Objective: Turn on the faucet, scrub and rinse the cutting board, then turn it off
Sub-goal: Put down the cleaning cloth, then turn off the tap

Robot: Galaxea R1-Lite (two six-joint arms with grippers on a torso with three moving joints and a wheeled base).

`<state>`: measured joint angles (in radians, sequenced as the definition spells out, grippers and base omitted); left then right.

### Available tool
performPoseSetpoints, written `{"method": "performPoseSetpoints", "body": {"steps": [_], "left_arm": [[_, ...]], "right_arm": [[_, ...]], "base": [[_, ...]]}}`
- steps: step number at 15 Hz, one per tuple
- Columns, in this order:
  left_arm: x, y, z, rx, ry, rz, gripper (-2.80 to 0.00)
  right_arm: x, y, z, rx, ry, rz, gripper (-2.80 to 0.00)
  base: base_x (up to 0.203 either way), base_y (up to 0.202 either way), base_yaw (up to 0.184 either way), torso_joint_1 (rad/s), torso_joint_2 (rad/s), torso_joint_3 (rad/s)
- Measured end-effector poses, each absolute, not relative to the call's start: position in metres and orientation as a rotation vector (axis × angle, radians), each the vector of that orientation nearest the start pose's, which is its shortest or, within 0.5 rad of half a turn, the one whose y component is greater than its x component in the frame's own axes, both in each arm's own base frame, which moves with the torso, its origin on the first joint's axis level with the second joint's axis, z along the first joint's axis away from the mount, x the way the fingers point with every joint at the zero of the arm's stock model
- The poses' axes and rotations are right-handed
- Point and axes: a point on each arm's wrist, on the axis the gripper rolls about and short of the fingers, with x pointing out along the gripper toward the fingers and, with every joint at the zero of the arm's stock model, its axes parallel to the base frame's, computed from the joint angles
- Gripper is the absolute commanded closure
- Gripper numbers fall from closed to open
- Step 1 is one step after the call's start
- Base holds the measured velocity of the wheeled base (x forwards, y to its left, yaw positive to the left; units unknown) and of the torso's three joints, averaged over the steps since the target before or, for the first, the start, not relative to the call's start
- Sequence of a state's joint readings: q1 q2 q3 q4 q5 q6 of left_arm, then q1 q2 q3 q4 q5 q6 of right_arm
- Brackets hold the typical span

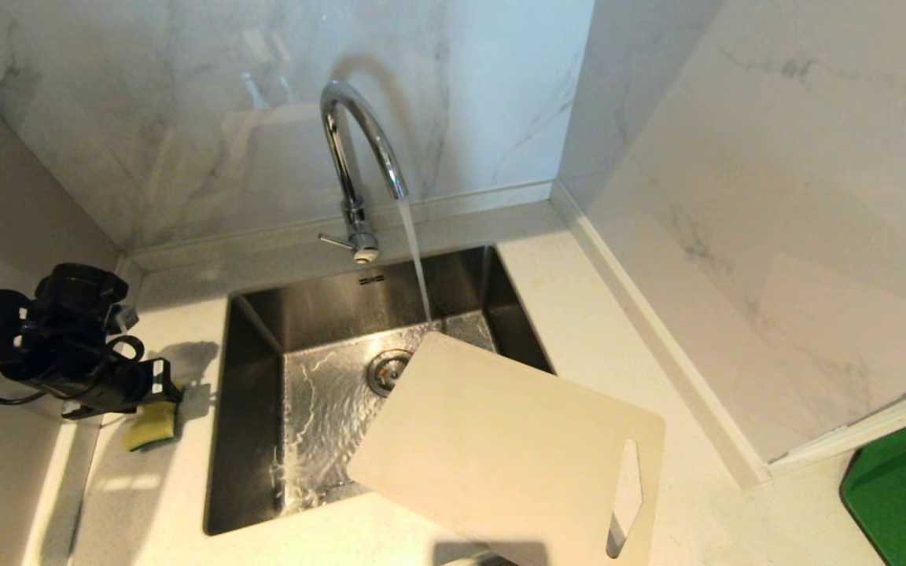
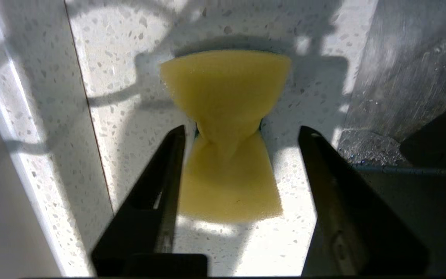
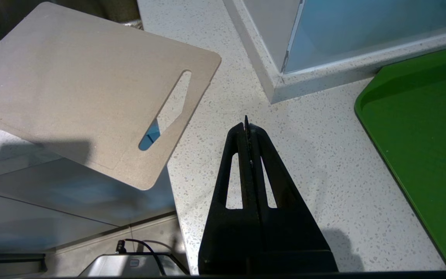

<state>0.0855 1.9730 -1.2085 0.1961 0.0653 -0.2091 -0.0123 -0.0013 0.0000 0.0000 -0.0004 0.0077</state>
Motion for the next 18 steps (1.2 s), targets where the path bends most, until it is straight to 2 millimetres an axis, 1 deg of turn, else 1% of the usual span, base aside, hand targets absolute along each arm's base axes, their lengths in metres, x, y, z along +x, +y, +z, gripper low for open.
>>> {"method": "performPoseSetpoints", "body": {"steps": [4, 5, 8, 10, 14, 16, 18], "left_arm": [[0.354, 0.031, 0.132, -0.184, 0.927, 0.222, -2.8], [0.353, 0.031, 0.136, -0.171, 0.919, 0.208, 0.0], [0.346, 0.024, 0.153, -0.104, 0.898, 0.108, 0.0], [0.337, 0.01, 0.165, -0.047, 0.904, 0.039, 0.0], [0.319, -0.028, 0.194, -0.002, 0.903, -0.088, 0.0], [0.31, -0.05, 0.212, 0.011, 0.884, -0.193, 0.0], [0.304, -0.068, 0.232, 0.029, 0.856, -0.261, 0.0]], "right_arm": [[-0.023, 0.0, 0.075, 0.008, -0.001, -0.013, 0.0], [-0.023, 0.0, 0.075, 0.008, -0.001, -0.012, 0.0], [-0.023, 0.0, 0.075, 0.008, -0.001, -0.012, 0.0], [-0.023, 0.0, 0.075, 0.008, -0.001, -0.012, 0.0], [-0.023, 0.0, 0.075, 0.008, -0.001, -0.012, 0.0], [-0.023, 0.0, 0.075, 0.008, -0.001, -0.012, 0.0], [-0.023, 0.0, 0.075, 0.008, -0.001, -0.012, 0.0]], "base": [[0.0, 0.0, 0.0, 0.0, 0.0, 0.0], [0.0, 0.0, 0.0, 0.0, 0.0, 0.0], [0.0, 0.0, 0.0, 0.0, 0.0, 0.0], [0.0, 0.0, 0.0, 0.0, 0.0, 0.0], [0.0, 0.0, 0.0, 0.0, 0.0, 0.0], [0.0, 0.0, 0.0, 0.0, 0.0, 0.0], [0.0, 0.0, 0.0, 0.0, 0.0, 0.0]]}}
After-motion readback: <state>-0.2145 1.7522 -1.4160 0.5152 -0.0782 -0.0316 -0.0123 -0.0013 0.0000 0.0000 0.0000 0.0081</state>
